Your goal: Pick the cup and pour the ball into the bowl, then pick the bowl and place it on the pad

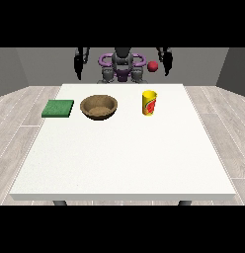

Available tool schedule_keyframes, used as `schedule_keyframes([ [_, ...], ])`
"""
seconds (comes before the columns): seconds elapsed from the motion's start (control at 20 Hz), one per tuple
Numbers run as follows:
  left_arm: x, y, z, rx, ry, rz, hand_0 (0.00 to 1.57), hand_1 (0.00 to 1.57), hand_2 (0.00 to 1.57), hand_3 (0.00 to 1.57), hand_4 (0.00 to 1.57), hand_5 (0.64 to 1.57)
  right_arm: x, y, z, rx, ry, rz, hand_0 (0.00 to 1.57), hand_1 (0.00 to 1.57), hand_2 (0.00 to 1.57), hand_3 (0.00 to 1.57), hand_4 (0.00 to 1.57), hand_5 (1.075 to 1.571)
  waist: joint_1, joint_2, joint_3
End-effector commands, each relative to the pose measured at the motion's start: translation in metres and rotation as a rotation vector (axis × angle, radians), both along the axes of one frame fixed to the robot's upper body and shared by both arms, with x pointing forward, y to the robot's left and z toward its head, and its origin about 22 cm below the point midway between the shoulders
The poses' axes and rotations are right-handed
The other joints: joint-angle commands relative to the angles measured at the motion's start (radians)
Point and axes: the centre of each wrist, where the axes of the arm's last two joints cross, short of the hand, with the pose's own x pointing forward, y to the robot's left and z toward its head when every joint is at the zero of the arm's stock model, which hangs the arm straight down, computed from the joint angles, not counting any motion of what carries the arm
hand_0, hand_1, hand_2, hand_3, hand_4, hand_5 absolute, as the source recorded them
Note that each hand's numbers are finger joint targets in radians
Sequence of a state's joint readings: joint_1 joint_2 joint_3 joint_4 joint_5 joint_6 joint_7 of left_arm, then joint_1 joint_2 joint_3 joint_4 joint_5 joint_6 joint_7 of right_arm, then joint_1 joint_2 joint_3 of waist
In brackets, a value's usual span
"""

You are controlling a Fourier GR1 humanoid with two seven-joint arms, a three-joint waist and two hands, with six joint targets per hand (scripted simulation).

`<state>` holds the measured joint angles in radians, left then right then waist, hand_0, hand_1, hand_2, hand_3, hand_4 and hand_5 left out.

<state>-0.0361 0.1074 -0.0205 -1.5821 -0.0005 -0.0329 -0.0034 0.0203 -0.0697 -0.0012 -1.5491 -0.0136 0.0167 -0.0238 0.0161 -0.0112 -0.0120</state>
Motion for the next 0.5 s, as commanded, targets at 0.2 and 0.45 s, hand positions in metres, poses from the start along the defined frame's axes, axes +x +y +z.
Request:
schedule_keyframes([
  [0.2, 0.003, 0.005, 0.031, 0.028, -0.028, -0.009, 0.0, 0.0, 0.0, 0.0, 0.0, 1.535, 0.002, -0.013, 0.03, -0.06, -0.017, -0.004, 0.0, 0.0, 0.0, 0.31, 1.06, 1.571, -0.005, -0.256, 0.0049],
  [0.45, 0.008, -0.019, 0.057, -0.3, 0.055, -0.035, 0.0, 0.0, 0.0, 0.0, 0.0, 1.537, 0.015, 0.063, 0.079, 0.127, -0.03, 0.057, 0.0, 0.0, 0.0, 0.0, 0.85, 1.57, 0.022, -0.485, 0.0081],
])
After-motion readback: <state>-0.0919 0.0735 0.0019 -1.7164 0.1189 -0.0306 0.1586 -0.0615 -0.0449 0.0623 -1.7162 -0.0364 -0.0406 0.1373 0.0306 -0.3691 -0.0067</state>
